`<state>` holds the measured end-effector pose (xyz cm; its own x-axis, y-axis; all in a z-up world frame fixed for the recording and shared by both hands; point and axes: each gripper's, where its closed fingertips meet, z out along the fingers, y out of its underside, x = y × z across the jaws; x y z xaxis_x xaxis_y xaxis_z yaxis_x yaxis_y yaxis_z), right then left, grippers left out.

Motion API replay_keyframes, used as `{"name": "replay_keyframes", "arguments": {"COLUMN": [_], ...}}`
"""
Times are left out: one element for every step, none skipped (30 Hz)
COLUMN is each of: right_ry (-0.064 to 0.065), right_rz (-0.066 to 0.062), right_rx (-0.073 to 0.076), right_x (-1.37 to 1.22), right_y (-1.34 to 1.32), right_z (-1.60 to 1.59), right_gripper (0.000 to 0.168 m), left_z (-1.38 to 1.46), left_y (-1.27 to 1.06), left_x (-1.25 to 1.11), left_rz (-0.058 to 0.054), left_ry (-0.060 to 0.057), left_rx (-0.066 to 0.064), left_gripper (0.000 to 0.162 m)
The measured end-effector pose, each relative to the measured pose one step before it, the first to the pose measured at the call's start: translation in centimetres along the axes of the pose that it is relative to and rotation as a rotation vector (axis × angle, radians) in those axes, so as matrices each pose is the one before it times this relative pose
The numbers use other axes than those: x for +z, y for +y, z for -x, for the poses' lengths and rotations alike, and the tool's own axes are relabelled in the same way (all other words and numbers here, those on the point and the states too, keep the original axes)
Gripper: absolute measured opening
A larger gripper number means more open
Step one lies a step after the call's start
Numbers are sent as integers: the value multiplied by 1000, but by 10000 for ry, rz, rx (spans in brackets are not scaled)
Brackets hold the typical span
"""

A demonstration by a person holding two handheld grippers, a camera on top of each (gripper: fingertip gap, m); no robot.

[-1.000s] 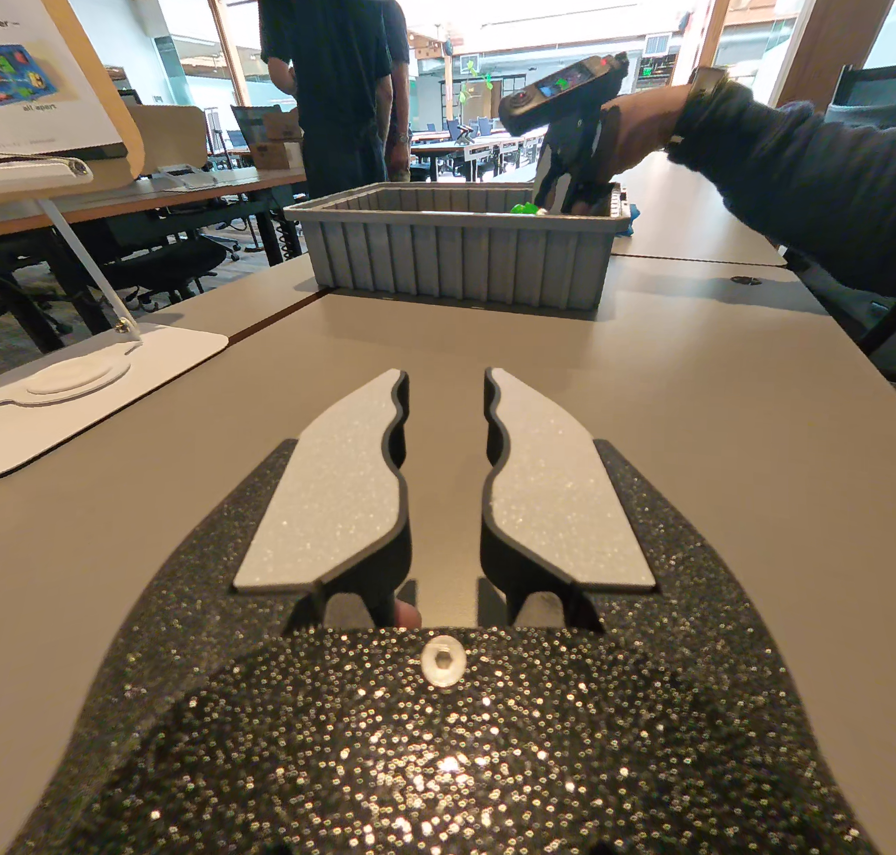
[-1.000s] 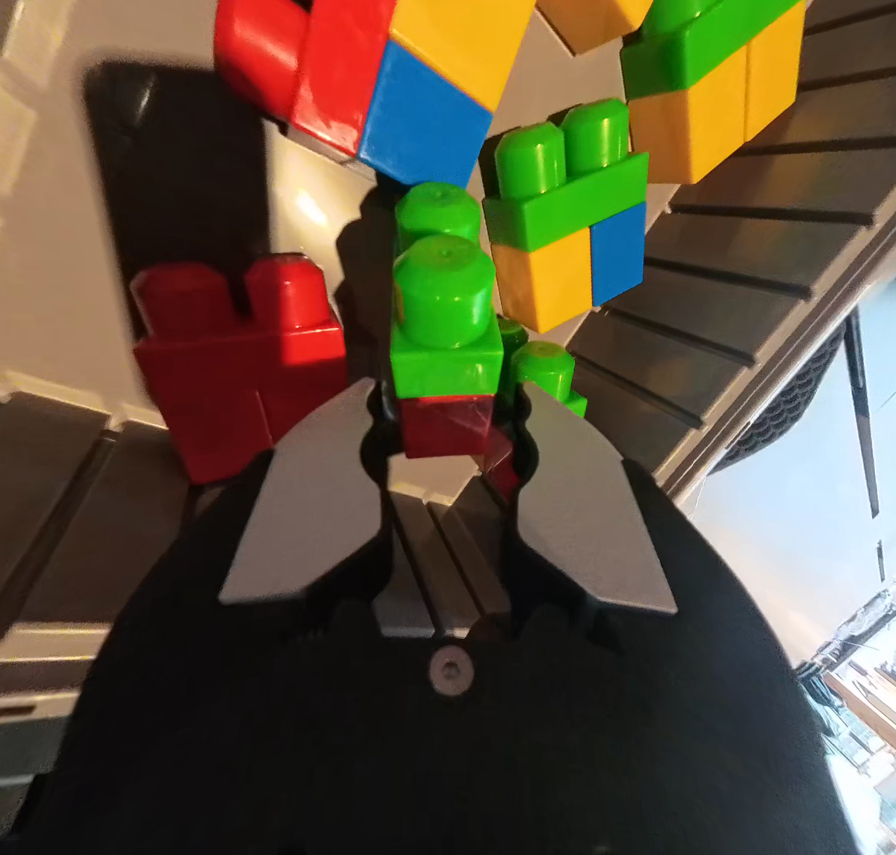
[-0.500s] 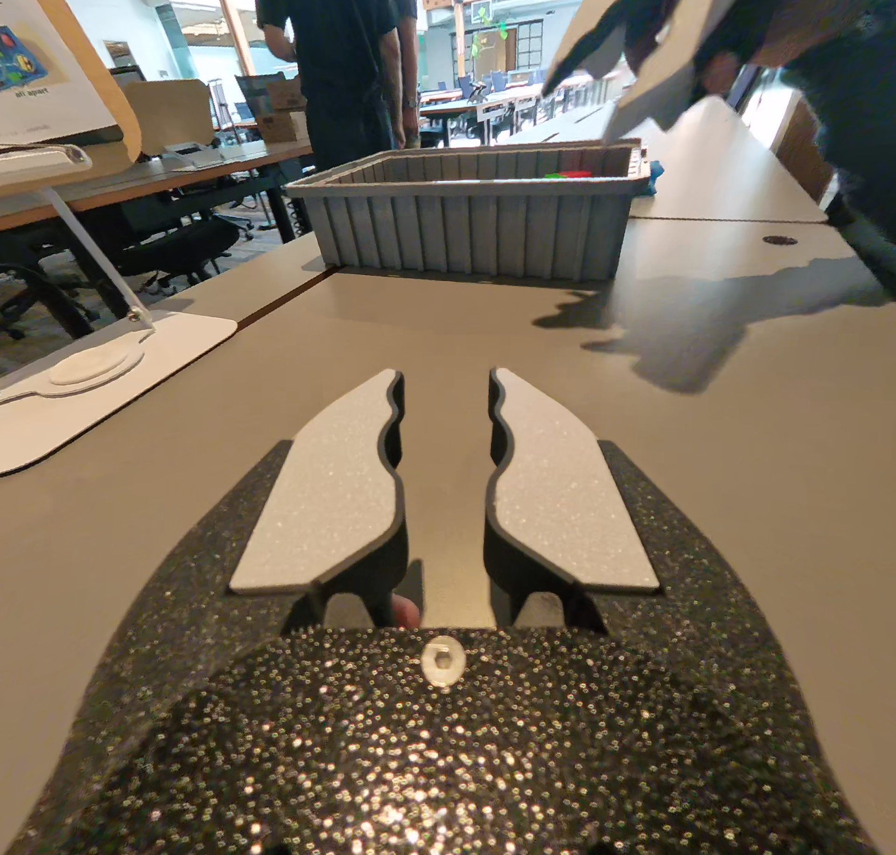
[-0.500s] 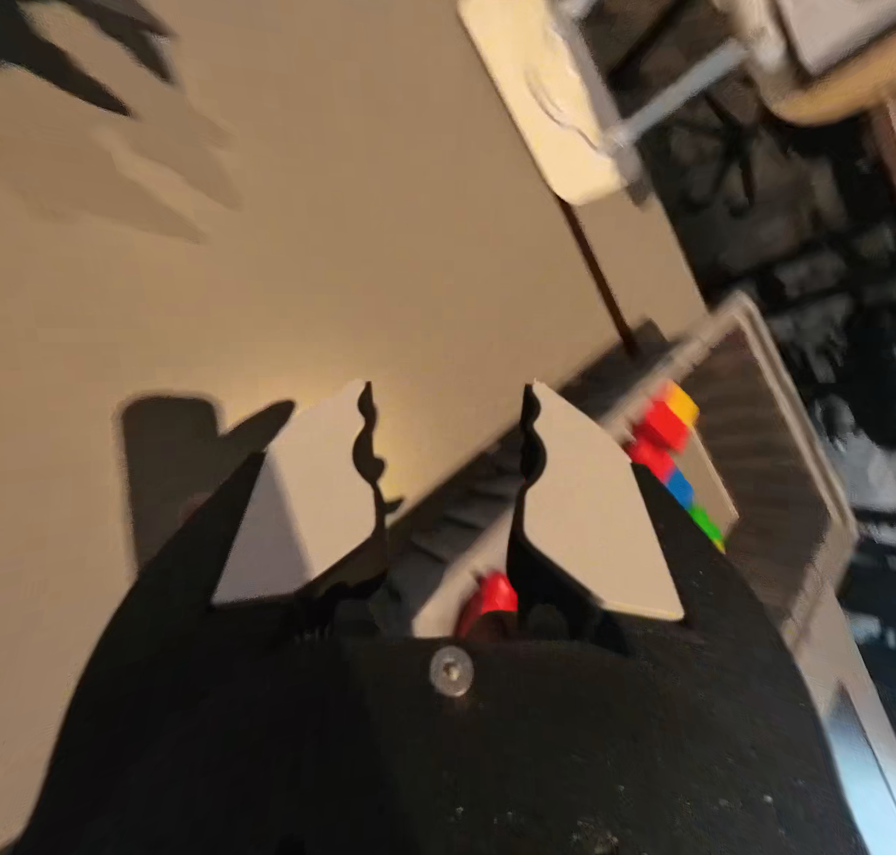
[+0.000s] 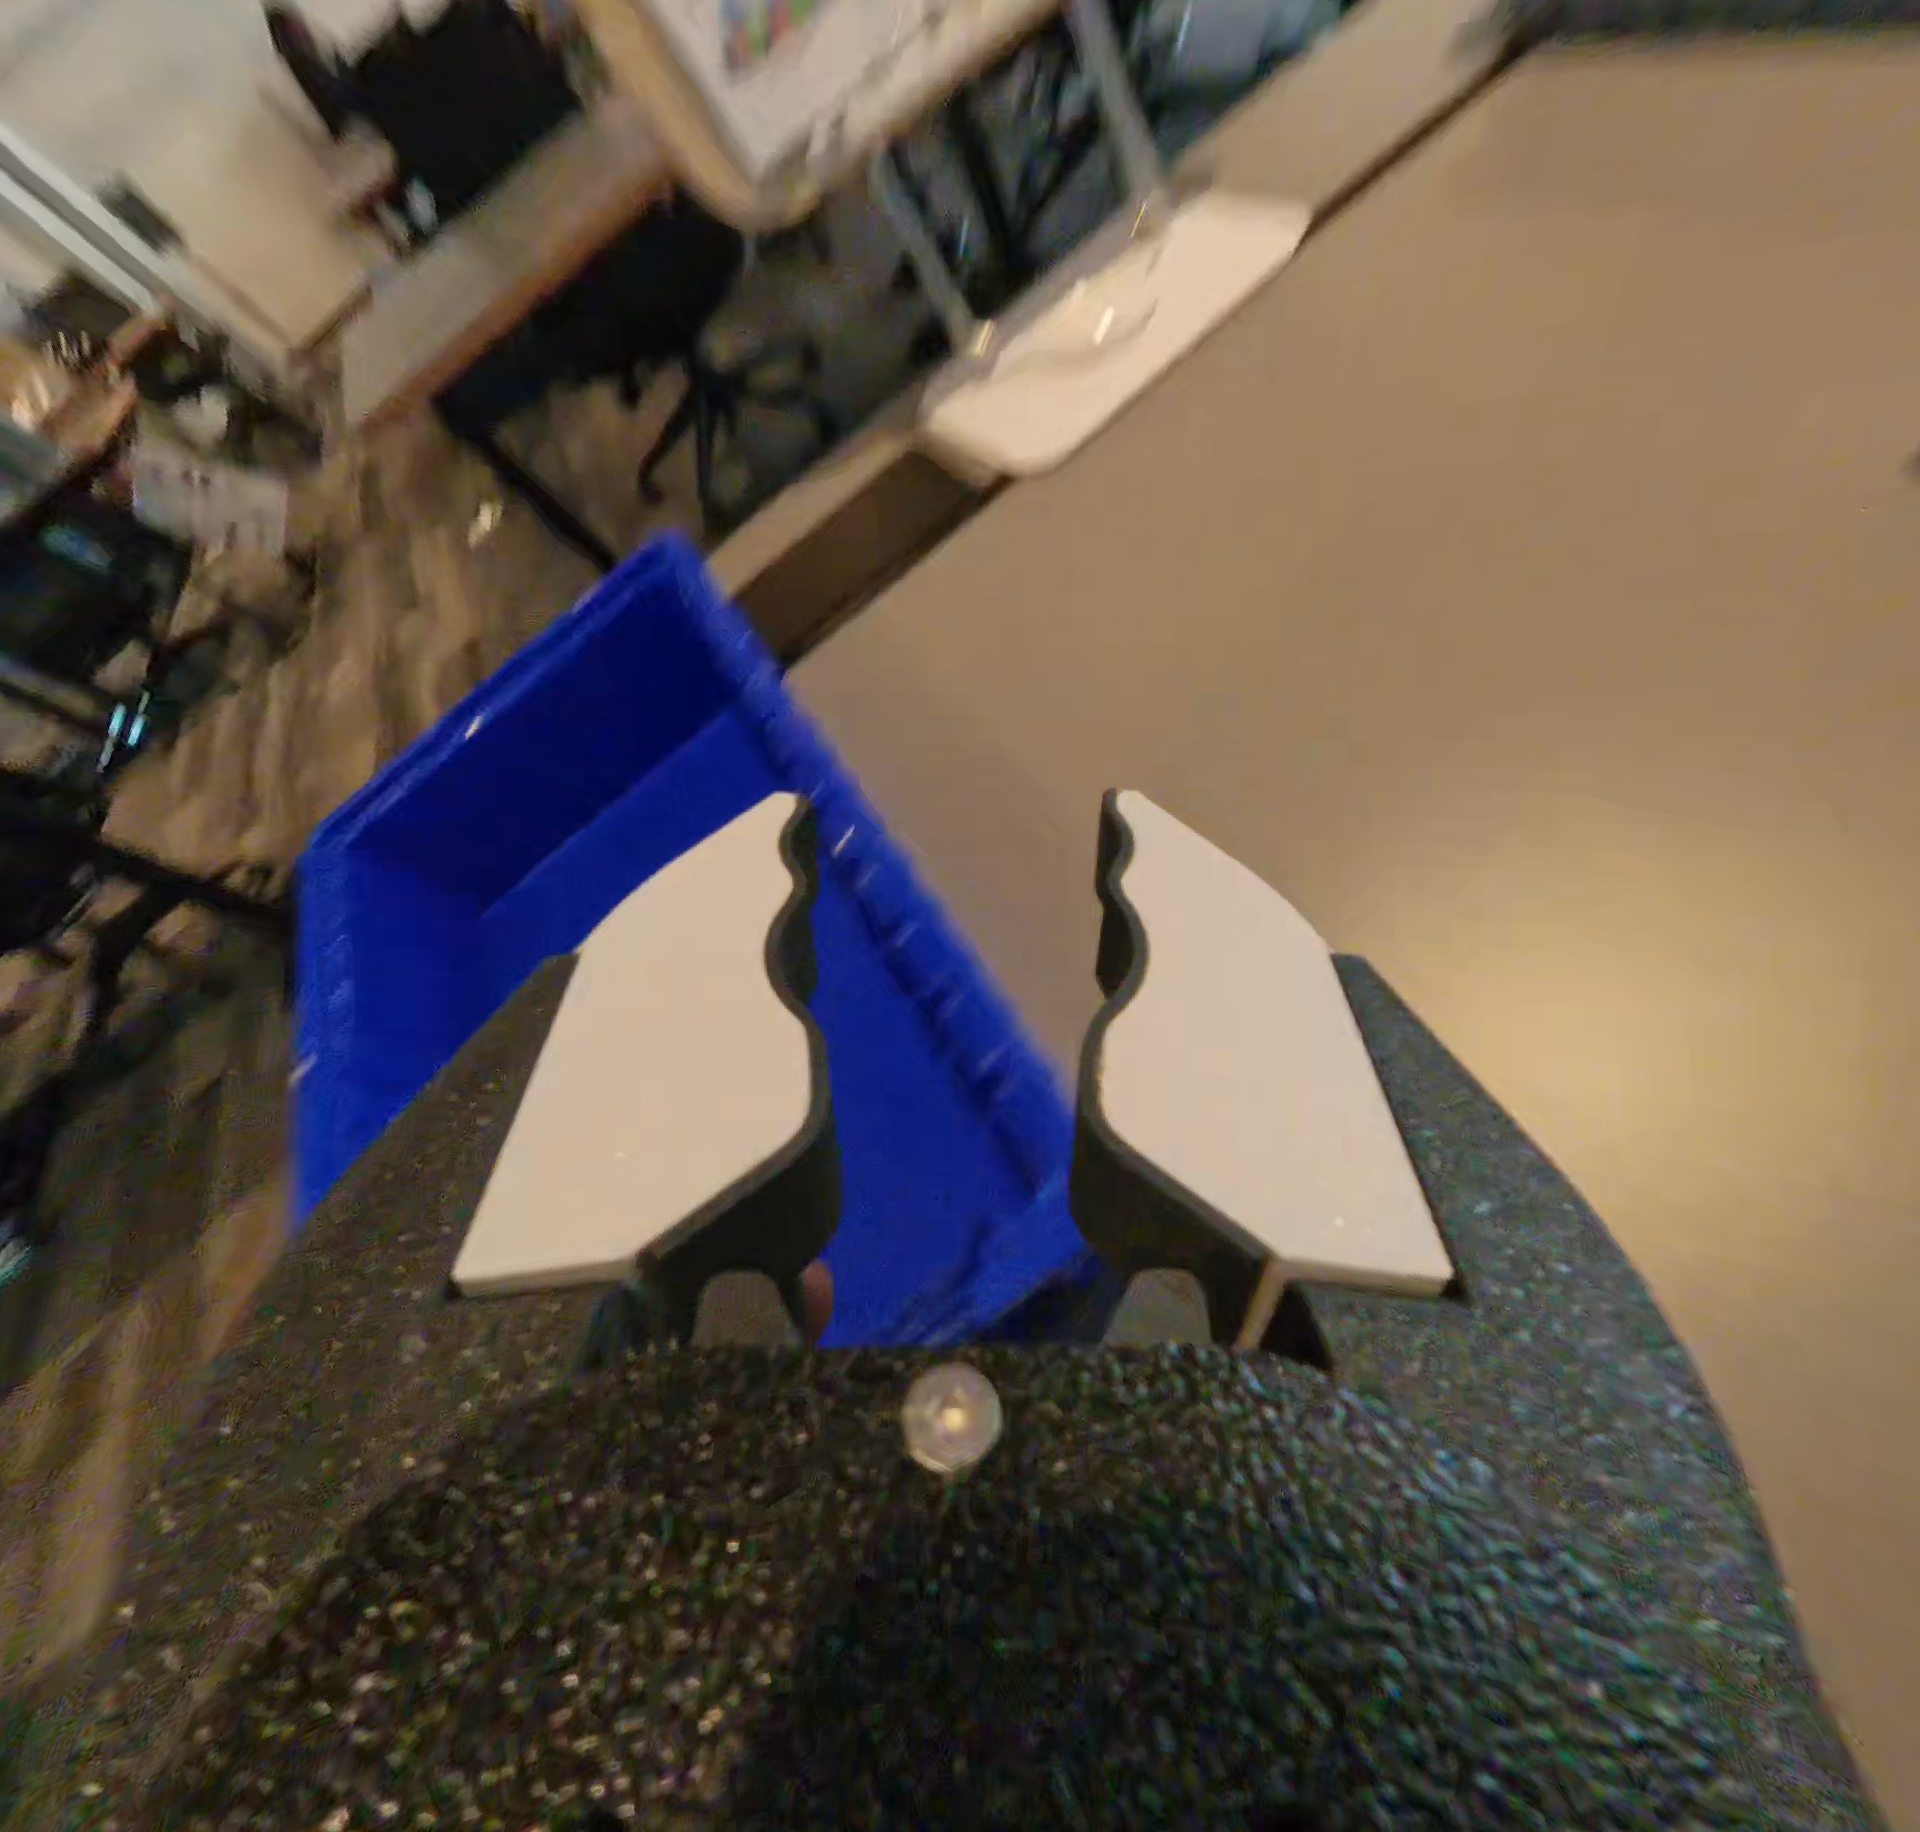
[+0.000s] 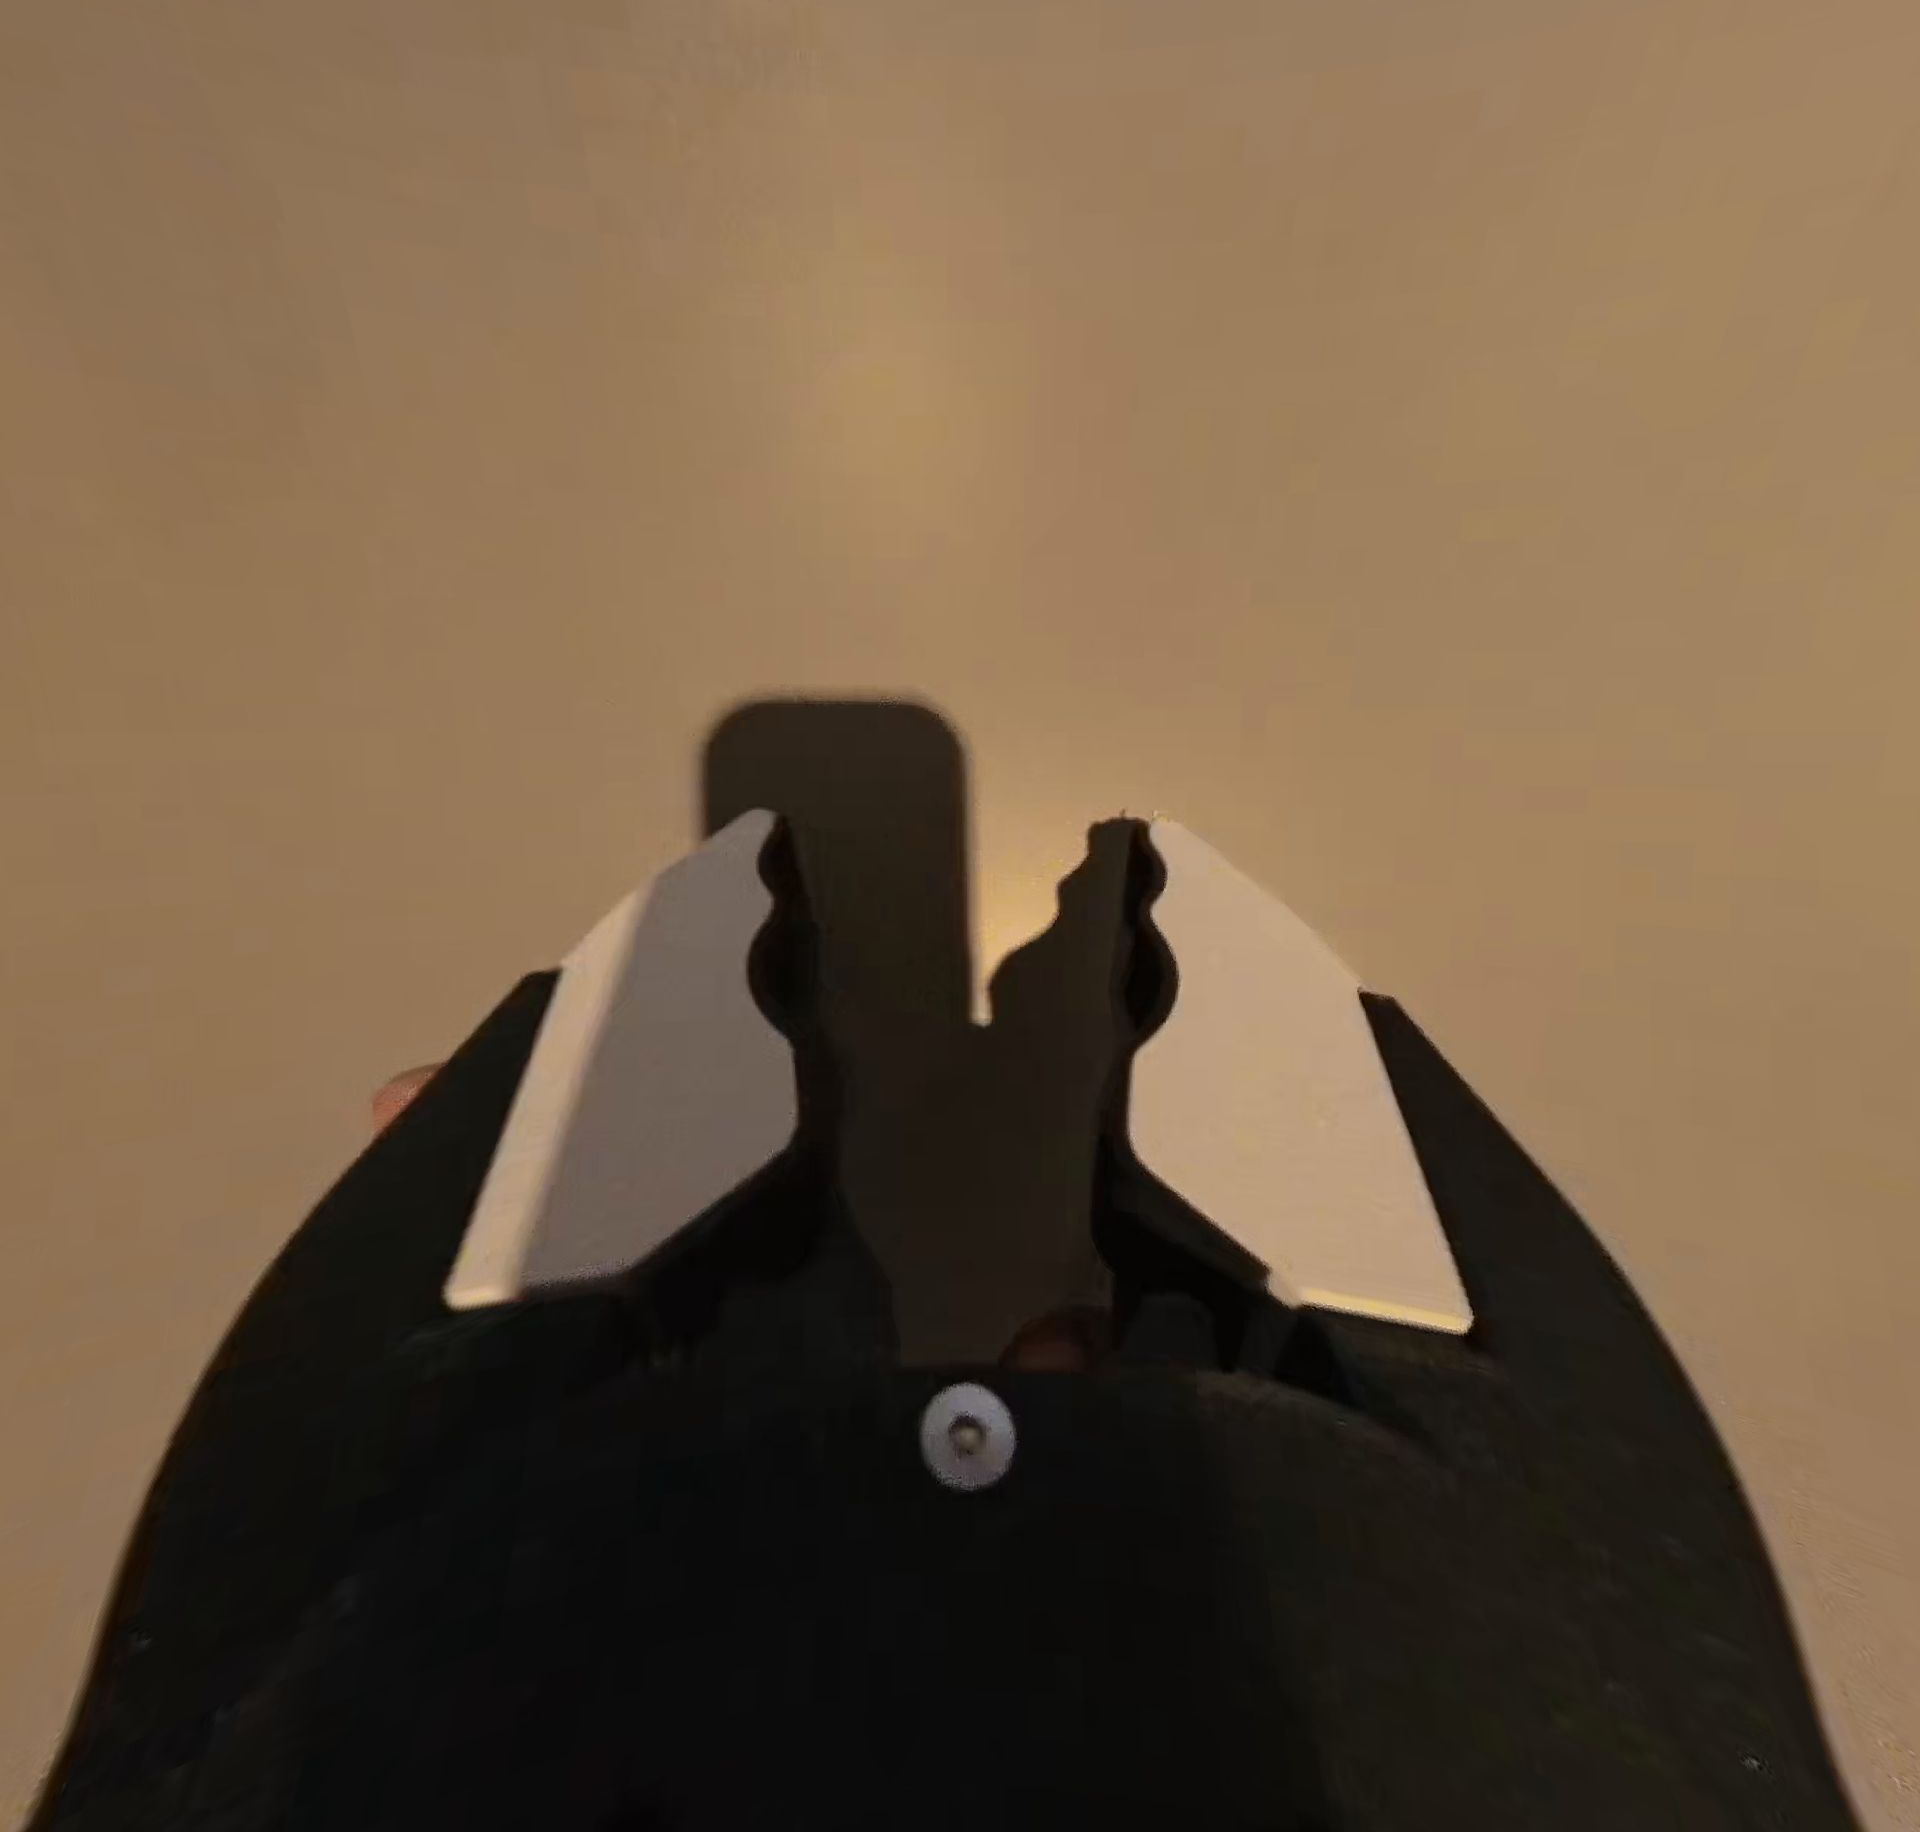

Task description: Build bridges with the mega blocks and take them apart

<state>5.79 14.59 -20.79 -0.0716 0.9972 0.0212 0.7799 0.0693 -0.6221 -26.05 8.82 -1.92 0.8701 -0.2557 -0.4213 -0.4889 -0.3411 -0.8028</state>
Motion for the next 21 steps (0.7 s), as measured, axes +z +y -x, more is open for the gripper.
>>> {"name": "replay_keyframes", "arguments": {"right_ry": [-179,-140,-134,-129,-86,-54,-31,-31,-15,0,-24,-31,-16,-20,-26,-21,-37,-54,-53,-34,8], "right_rz": [-228,-198,-154,-121,-96,-81,-85,-79,-22,17,3,-4,1,-4,-12,-20,-32,-42,-46,-34,-17], "right_rx": [221,186,148,110,69,4,-44,-65,-78,-85,-74,-45,-39,-46,-29,4,43,85,123,118,70], "right_x": [32,8,0,5,5,23,34,48,24,3,18,12,21,12,10,-12,-18,-27,-33,-36,-23], "right_y": [-132,-127,-124,-104,-74,-62,-40,-46,0,29,3,-13,-6,1,-17,-3,-10,-29,-48,-43,-36], "right_z": [-38,-65,-24,12,-5,-4,11,45,34,8,27,27,0,13,23,-6,-15,-32,-66,-95,-106], "right_gripper": [62,62,62,63,62,62,62,63,63,63,64,64,64,64,64,64,63,62,60,58,57], "left_z": [2024,1706,1332,1001,797,562,503,472,330,136,243,481,618,585,382,113,-39,-27,-29,8,80], "left_y": [1541,1649,1645,1488,1377,1360,1299,1170,1018,1022,1041,965,832,691,567,487,445,456,463,467,479], "left_x": [-689,-308,40,285,447,569,695,799,840,799,741,682,633,567,511,478,439,417,390,373,329], "left_rz": [874,834,792,720,683,705,701,672,566,546,561,484,380,285,194,161,179,231,297,352,403], "left_ry": [-67,124,339,439,438,456,395,344,363,478,445,316,206,164,209,302,321,248,205,139,60], "left_rx": [167,109,65,130,242,395,395,429,434,251,78,50,153,246,269,233,251,272,288,327,384], "left_gripper": [52,54,55,58,59,58,58,58,59,59,59,59,56,55,53,52,50,49,48,46,44]}}
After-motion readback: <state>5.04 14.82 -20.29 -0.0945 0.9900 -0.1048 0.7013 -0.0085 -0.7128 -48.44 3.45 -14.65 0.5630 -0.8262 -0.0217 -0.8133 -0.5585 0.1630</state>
